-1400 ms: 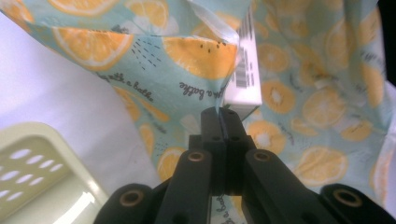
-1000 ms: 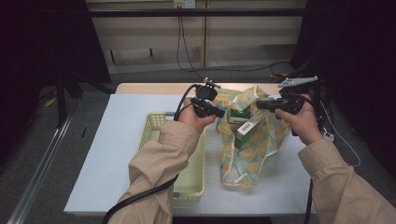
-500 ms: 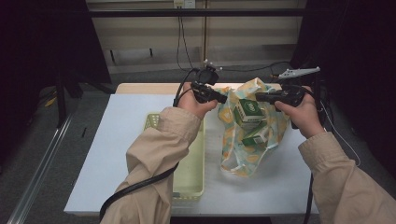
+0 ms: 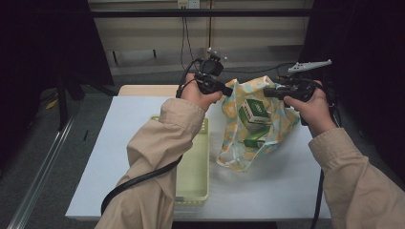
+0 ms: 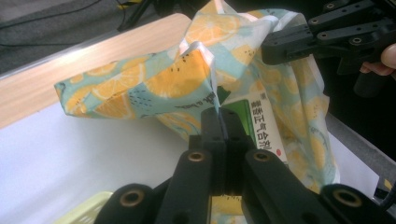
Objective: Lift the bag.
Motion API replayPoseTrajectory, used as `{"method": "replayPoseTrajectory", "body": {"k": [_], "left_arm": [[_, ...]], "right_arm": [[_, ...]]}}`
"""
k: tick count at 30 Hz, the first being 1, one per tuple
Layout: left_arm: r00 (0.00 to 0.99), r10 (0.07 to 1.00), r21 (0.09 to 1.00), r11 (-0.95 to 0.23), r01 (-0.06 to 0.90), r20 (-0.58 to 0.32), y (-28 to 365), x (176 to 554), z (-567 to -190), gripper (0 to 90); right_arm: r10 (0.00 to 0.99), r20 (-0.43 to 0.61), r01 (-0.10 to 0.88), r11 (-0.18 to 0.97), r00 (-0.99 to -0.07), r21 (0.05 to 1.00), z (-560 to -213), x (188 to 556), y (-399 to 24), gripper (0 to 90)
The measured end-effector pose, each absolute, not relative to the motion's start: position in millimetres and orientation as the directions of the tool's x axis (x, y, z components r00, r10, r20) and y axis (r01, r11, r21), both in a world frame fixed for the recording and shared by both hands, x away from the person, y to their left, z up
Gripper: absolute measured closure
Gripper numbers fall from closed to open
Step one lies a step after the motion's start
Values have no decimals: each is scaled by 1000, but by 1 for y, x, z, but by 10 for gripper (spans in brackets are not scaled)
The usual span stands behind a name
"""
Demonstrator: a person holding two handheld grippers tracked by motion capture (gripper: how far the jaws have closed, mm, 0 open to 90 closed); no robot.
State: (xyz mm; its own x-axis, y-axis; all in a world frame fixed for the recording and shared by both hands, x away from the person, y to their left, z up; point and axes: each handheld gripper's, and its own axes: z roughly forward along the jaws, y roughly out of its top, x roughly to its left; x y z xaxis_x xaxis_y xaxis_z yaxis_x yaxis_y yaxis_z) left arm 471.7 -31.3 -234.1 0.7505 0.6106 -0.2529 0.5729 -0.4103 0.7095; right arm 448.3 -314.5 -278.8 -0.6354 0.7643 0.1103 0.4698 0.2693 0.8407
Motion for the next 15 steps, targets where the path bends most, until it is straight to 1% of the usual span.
{"method": "replayPoseTrajectory", "body": {"k": [9,15], "left_arm": [[752,619,709,-424,563,-227,-27,480,-211,900],[755,619,715,-425,555,-218,-25,483,-196,900]], "right_arm": [[768,79,439,275,-636,855,-249,448,-316,900],[767,77,428,269,-637,862,-235,446,-315,900]]}}
